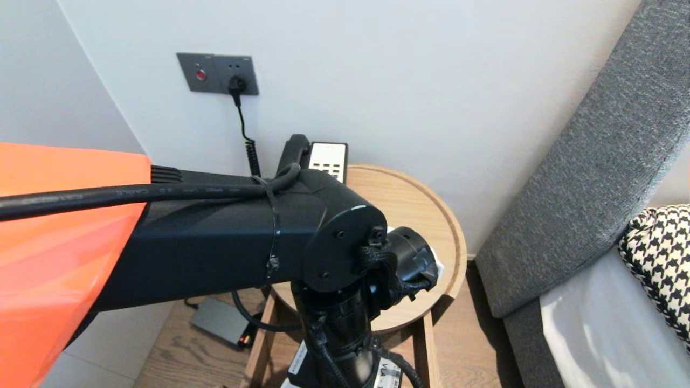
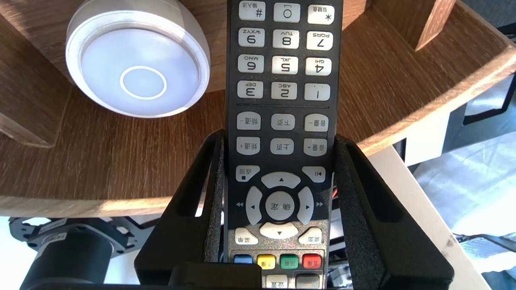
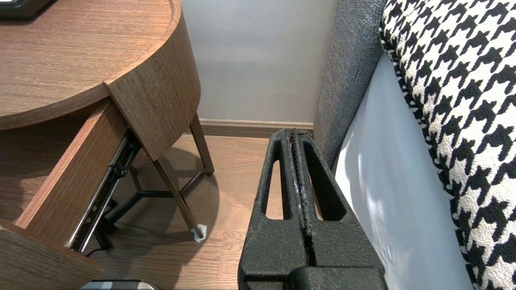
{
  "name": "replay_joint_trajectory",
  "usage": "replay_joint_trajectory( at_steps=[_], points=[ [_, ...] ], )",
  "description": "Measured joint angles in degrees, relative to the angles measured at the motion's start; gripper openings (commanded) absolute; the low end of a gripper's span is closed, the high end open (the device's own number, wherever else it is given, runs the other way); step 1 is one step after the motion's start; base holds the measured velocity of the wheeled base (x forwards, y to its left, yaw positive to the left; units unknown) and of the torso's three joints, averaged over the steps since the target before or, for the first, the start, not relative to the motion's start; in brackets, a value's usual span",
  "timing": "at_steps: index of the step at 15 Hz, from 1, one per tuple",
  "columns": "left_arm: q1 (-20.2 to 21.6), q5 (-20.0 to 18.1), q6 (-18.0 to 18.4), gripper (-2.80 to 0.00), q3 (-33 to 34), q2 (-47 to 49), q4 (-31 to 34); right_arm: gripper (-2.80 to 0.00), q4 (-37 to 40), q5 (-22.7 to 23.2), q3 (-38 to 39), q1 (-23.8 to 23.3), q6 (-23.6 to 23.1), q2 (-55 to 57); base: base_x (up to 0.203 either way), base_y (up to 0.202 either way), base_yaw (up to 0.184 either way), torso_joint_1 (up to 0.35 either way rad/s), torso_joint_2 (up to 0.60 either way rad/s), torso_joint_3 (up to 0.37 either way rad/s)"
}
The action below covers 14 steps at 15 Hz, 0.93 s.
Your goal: Put the remote controls on the table in the drawer one by one
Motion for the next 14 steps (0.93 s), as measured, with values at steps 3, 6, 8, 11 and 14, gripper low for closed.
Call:
replay_joint_trajectory(
  at_steps=[3,6,8,11,14],
  points=[
    [0.00,0.05,0.00,-2.80,0.00,0.40,-1.03,-2.80,0.00,-0.02,0.00,0.00,-0.02,0.00,0.000,0.000,0.000,0.000,0.00,0.000],
    [0.00,0.12,-0.07,-2.80,0.00,0.90,-1.96,-2.80,0.00,-0.02,0.00,0.02,-0.02,0.00,0.000,0.000,0.000,0.000,0.00,0.000],
    [0.00,0.89,-0.79,-2.80,0.00,1.03,-2.03,-2.80,0.00,-0.02,0.00,0.00,-0.02,0.00,0.000,0.000,0.000,0.000,0.00,0.000],
    [-0.02,1.77,-1.18,-2.80,0.28,1.03,-3.49,-2.80,0.00,-0.02,0.00,0.00,0.00,0.00,0.000,0.000,0.000,0.000,0.00,0.000],
    [-0.02,3.97,-1.82,-2.80,0.72,1.06,-5.90,-2.80,0.00,-0.02,0.00,0.00,-0.02,0.00,0.000,0.000,0.000,0.000,0.00,0.000]
  ],
)
